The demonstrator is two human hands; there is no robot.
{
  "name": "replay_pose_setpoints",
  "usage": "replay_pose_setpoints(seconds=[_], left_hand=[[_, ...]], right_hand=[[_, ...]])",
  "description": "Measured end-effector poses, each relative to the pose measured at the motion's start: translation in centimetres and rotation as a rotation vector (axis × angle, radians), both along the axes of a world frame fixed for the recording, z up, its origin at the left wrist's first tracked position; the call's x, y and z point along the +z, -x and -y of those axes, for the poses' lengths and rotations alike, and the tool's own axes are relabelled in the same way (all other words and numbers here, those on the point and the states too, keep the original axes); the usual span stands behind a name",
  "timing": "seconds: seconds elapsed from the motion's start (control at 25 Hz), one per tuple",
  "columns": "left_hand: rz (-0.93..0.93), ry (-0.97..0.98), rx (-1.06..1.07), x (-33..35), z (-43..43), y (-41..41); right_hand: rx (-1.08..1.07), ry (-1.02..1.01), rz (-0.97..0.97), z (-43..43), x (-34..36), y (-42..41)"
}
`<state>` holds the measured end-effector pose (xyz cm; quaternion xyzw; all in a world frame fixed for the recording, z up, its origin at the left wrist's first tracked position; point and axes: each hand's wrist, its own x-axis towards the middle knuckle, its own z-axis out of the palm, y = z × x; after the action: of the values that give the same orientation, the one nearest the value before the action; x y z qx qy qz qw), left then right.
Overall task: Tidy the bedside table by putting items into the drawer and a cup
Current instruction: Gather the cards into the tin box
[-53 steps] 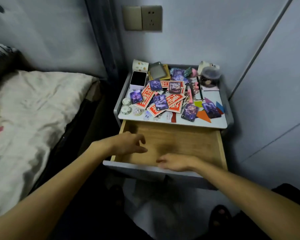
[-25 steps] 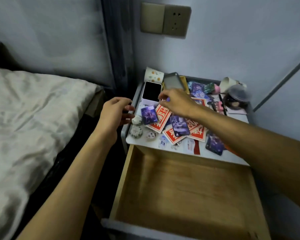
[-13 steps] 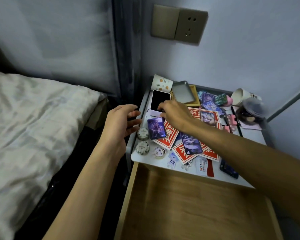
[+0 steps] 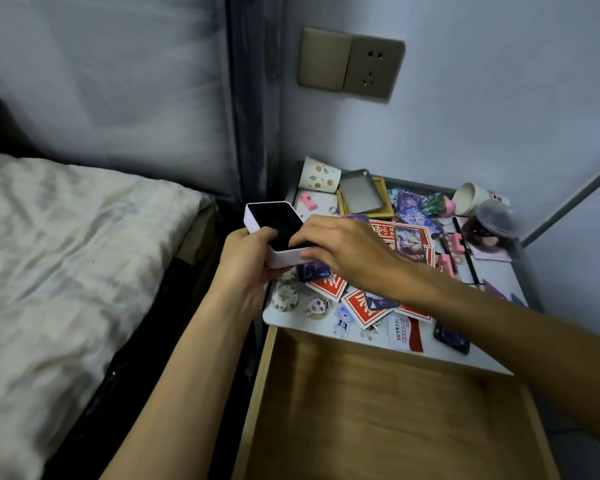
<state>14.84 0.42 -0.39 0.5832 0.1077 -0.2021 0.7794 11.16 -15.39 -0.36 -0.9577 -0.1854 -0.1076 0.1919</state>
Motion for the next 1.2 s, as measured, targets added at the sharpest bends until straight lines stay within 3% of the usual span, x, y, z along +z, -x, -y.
replay_pose_setpoints(seconds=[0.12,0.2,0.28,0.4,0.52,0.72,0.76,0.96,1.2], left_hand=[[-0.008,0.023,0.121,-0.2,-0.7,-0.5],[-0.007,0.033,0.182,-0.1,-1.1,-0.7],[-0.010,0.047,0.188,0.0,-1.1,-0.8],[-0.010,0.054,0.167,0.1,-0.9,-0.7],[-0.006,0.048,0.135,0.1,-0.9,-0.8],[0.011,0.025,0.102,0.1,-1.0,-0.8],[0.016,0.025,0.096,0.1,-1.0,-0.8],[-0.002,0.047,0.067,0.1,-0.6,-0.5],[0.017,0.011,0.041,-0.1,0.0,-0.6]], right_hand=[[-0.281,-0.279,-0.056,0.6,-1.4,-1.3],[-0.482,-0.070,-0.236,0.9,-3.0,-2.1],[-0.527,0.140,-0.432,0.9,-4.8,-2.4],[-0.532,0.103,-0.486,0.6,-6.0,-3.1],[-0.557,-0.111,-0.440,0.6,-6.3,-3.7],[-0.667,-0.749,-0.313,2.8,-3.8,-4.6],[-0.726,-0.792,-0.296,4.0,-3.3,-4.9],[-0.890,-0.272,-0.388,8.4,-4.3,-5.5],[-0.998,-0.032,-0.466,8.0,-5.9,-7.7]])
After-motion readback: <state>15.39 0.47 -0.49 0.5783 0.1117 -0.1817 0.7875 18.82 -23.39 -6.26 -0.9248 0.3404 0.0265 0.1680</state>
